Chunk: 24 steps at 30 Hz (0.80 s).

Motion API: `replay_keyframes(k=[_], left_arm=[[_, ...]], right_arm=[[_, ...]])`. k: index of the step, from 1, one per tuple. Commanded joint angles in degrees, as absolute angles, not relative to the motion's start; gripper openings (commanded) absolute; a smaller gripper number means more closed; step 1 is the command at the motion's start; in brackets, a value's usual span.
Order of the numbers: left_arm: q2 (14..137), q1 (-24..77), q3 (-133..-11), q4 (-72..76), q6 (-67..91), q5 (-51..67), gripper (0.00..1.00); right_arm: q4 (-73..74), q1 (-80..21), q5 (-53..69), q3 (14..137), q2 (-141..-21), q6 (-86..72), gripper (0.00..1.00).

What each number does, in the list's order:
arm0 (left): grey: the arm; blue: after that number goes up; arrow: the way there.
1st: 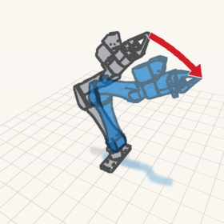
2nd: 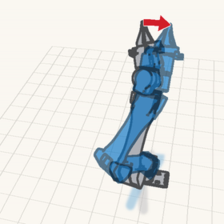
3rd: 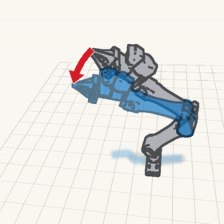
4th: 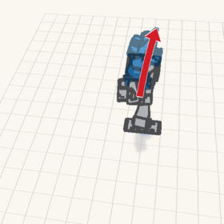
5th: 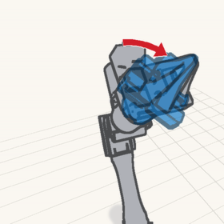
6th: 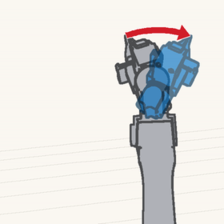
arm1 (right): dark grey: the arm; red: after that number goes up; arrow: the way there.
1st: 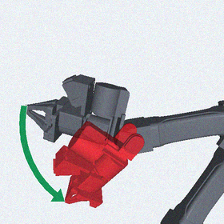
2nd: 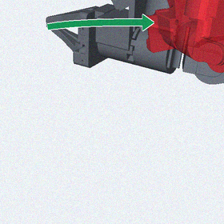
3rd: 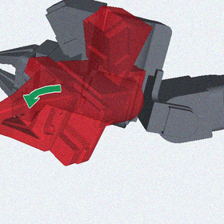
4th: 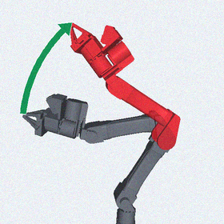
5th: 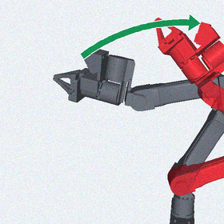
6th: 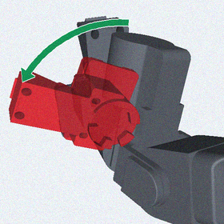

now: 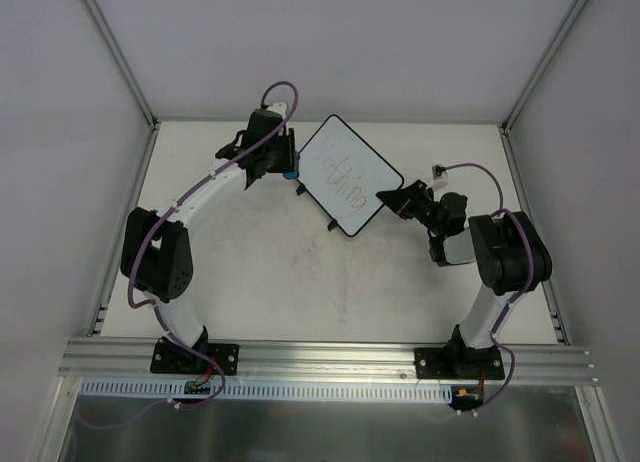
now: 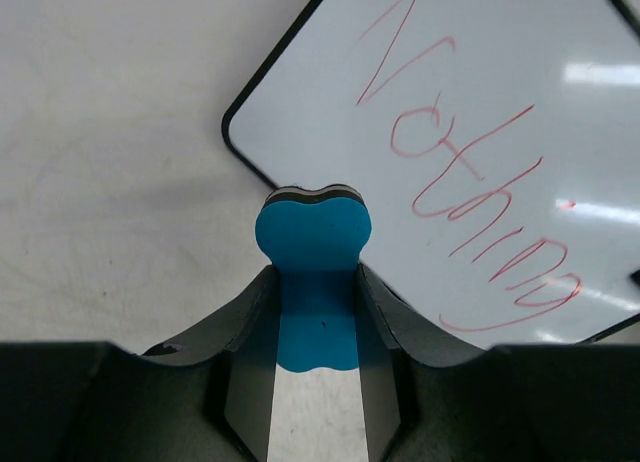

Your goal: Erase the whiteboard

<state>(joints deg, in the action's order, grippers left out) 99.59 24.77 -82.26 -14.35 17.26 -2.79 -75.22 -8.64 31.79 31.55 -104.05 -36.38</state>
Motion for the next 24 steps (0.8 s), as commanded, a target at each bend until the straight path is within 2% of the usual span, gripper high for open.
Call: replay_keyframes(k=[1, 8, 12, 24], left_arm=[[103.7, 25.1, -89.2, -12.2, 20.5, -0.2, 0.00], [114.2, 24.1, -102.1, -8.9, 23.4, -0.2, 0.00], [119.4, 23.4, -108.3, -5.5, 24.0, 5.7, 0.00], [123.3, 24.0, -107.6, 2.7, 21.6, 8.8, 0.00]], right_arm=[[-82.8, -8.1, 31.1, 32.7, -103.8, -35.8, 0.00], [-82.8, -8.1, 31.1, 33.0, -104.2, -35.6, 0.00], [-82.7, -8.1, 31.1, 32.9, -104.1, -35.2, 0.00], [-82.7, -8.5, 31.2, 33.0, -103.8, -35.1, 0.00]])
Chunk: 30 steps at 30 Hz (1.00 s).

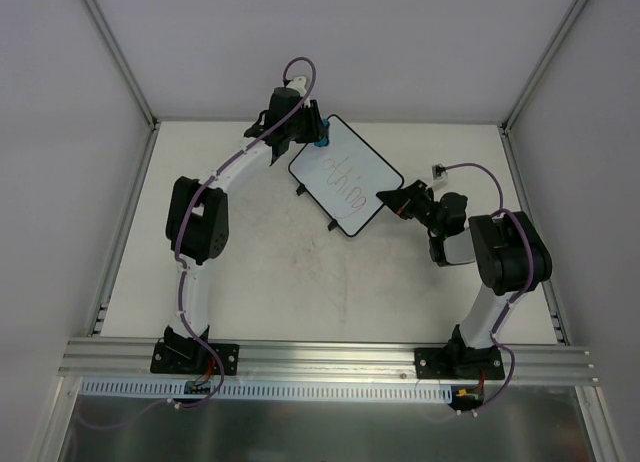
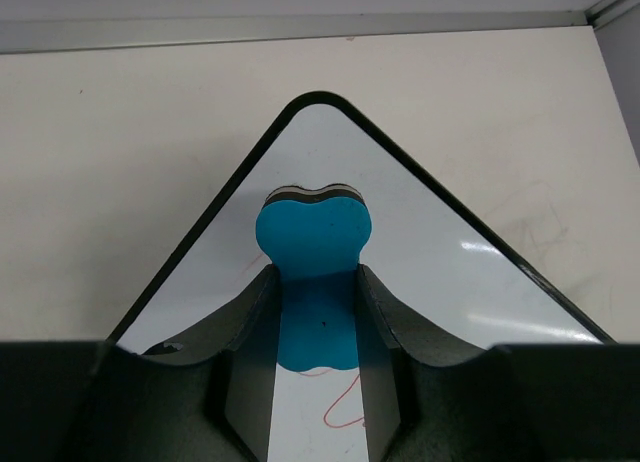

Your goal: Erase the whiteboard

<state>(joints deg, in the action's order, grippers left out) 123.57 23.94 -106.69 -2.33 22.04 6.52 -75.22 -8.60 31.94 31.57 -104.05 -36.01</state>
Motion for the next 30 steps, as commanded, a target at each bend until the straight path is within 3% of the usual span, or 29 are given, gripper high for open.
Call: replay_keyframes(k=[1, 30], left_arm=[[123.6, 24.0, -107.7, 2.9, 21.4, 8.9, 0.00], [130.1, 26.6, -108.7, 0.3, 18.6, 3.6, 0.00]], right_arm=[[-82.7, -8.5, 31.3, 33.1, -103.8, -35.2, 0.00], [-82.7, -8.9, 31.6, 33.0, -103.1, -35.6, 0.00]])
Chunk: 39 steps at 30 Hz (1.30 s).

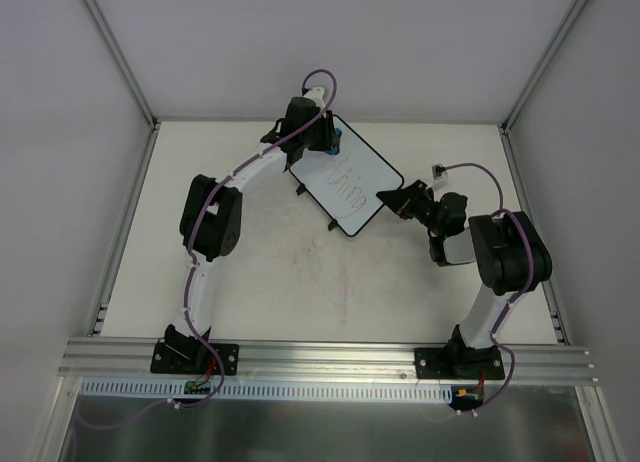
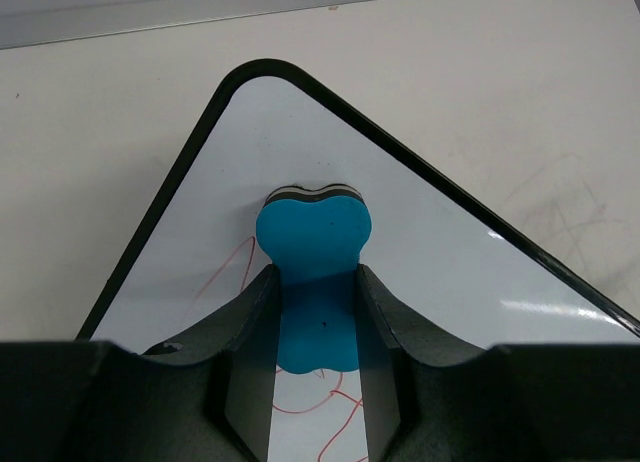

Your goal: Erase the whiteboard

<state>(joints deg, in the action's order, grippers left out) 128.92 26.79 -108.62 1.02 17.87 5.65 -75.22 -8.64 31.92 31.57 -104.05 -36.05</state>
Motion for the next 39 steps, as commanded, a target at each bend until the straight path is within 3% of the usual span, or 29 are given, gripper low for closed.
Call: replay_keyframes(k=[1, 21, 39], left_arm=[[130.0, 26.6, -108.3, 0.0, 19.1, 3.2, 0.00], [124.6, 22.1, -92.4, -1.9, 31.3, 1.3, 0.00], [123.3, 28.1, -92.5, 4.7, 25.9, 4.1, 0.00]], right_arm=[[-82.7, -8.9, 31.6, 33.0, -103.1, -35.5, 0.00], [-82.8, -9.1, 31.1, 32.4, -102.6, -35.3, 0.00], [-82.7, -9.2, 31.4, 32.8, -102.8, -35.3, 0.00]])
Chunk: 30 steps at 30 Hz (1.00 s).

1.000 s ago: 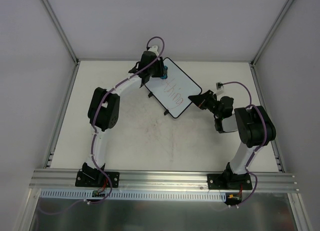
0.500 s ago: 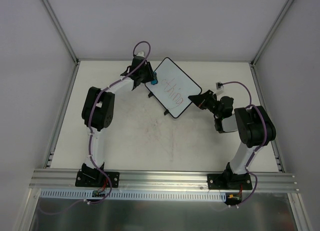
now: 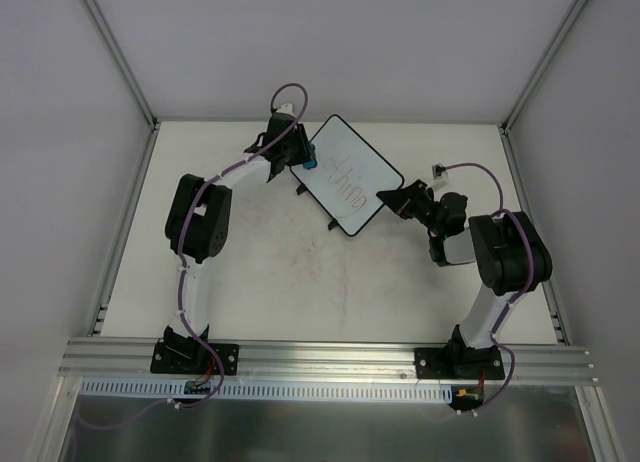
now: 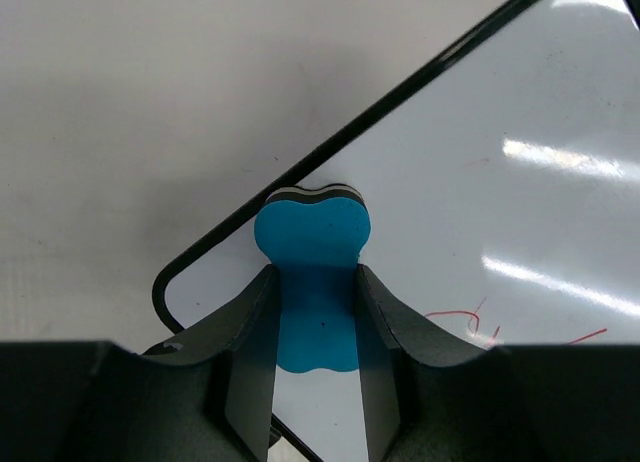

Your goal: Erase the whiteboard

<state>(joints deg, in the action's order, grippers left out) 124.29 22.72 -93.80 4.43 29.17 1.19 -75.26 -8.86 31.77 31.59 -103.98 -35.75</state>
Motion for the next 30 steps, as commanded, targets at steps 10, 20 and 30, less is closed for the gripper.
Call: replay_keyframes(k=[10, 20, 30], left_arm=[[120.9, 34.5, -90.4, 9.6, 18.6, 4.7, 0.00], [120.1, 39.6, -90.4, 10.5, 11.3, 0.4, 0.00], [120.4, 39.5, -90.0, 10.4, 12.9, -2.2, 0.00]], right_arm=[[-82.7, -9.2, 31.5, 33.0, -102.9, -35.2, 0.00], [-82.7, -9.5, 31.6, 33.0, -103.1, -35.3, 0.00], [-82.7, -9.6, 31.6, 33.0, -103.0, -35.3, 0.00]])
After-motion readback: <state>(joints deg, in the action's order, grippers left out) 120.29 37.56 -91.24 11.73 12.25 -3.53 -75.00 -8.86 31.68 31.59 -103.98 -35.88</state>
